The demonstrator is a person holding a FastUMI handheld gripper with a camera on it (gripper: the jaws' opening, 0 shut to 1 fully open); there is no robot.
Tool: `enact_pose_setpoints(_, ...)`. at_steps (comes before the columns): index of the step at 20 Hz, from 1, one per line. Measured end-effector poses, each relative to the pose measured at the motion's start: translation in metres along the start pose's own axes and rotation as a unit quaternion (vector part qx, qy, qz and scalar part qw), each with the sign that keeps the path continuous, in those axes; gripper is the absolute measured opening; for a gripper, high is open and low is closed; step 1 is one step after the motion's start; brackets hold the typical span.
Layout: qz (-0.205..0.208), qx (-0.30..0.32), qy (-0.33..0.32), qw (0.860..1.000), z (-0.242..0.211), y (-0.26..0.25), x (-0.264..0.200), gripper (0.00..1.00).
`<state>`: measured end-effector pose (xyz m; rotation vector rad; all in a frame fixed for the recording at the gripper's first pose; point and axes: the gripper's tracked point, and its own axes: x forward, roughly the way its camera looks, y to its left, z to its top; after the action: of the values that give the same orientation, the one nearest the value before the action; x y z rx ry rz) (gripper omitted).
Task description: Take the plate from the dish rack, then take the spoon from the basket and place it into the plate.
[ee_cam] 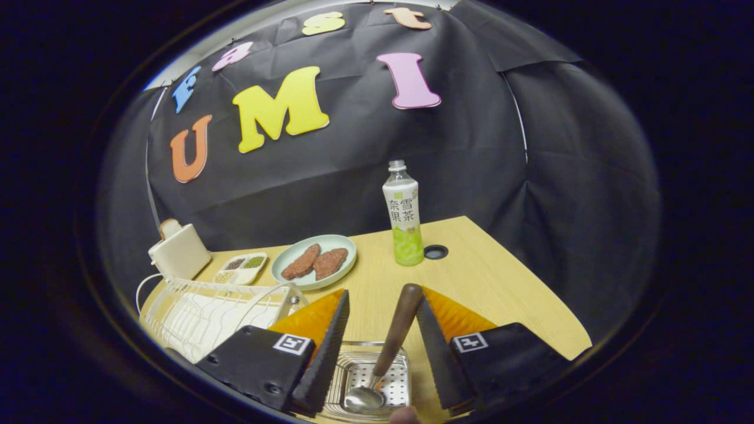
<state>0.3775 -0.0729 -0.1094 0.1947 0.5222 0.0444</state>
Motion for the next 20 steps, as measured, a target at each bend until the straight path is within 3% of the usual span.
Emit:
enact_pose_setpoints(1,0.005,0.005,0.003,1.000,-0.001,0.001,-0.001,0.62)
enact_pose_setpoints(3,0.006,0.017,-0.002,1.000,0.000,0.001,-0.012,0.52)
enact_pose_setpoints(7,0.009,0.043,-0.012,0.999,0.003,-0.002,-0.029,0.20)
enact_pose_setpoints(13,0.022,0.048,-0.045,0.998,0.006,0.016,-0.067,0.09)
enact_pose_setpoints(16,0.028,0.048,-0.099,0.994,0.026,0.027,-0.097,0.05)
enact_pose_setpoints(20,0.001,0.000,-0.101,0.995,0.029,0.026,-0.100,0.06)
